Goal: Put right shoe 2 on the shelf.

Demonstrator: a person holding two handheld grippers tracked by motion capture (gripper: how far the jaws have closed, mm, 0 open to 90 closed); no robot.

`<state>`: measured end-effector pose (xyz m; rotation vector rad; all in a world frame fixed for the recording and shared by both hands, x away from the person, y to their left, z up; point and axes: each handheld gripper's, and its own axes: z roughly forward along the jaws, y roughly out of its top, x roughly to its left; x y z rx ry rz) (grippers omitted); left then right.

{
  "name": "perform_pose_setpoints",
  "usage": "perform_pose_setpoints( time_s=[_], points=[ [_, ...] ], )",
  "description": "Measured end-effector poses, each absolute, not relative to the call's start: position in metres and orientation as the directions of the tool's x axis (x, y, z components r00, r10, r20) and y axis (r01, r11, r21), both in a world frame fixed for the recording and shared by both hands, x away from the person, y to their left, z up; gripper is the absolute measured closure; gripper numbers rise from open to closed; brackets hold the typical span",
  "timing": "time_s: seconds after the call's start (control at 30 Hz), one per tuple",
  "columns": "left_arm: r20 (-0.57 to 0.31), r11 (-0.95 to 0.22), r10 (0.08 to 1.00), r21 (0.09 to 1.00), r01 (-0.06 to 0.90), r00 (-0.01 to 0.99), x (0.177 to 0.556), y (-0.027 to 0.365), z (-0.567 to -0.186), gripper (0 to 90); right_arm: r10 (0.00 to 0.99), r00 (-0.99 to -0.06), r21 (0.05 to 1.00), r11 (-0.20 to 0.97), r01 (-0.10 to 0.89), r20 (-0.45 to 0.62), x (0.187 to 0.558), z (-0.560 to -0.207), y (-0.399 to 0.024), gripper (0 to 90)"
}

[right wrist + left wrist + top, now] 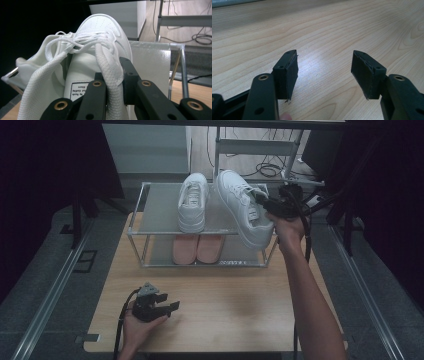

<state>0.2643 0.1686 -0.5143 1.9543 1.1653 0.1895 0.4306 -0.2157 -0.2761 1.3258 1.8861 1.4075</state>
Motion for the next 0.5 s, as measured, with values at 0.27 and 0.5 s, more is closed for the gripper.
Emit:
perform_pose_setpoints(
  time_s=[0.27, 0.5],
  points=[
    [-0.271, -0.224, 0.782, 0.718, 0.659, 0.561, 0.264, 0.169, -0.514, 39.0, 0.898, -0.392, 0.88, 0.009, 0.475, 0.202, 0.458, -0.277, -0.2, 83.3],
    [-0.274, -0.223, 0.782, 0.716, 0.662, 0.559, 0.265, 0.17, -0.515, 39.0, 0.919, -0.349, 0.868, 0.017, 0.496, 0.181, 0.476, -0.278, -0.189, 83.2]
  ],
)
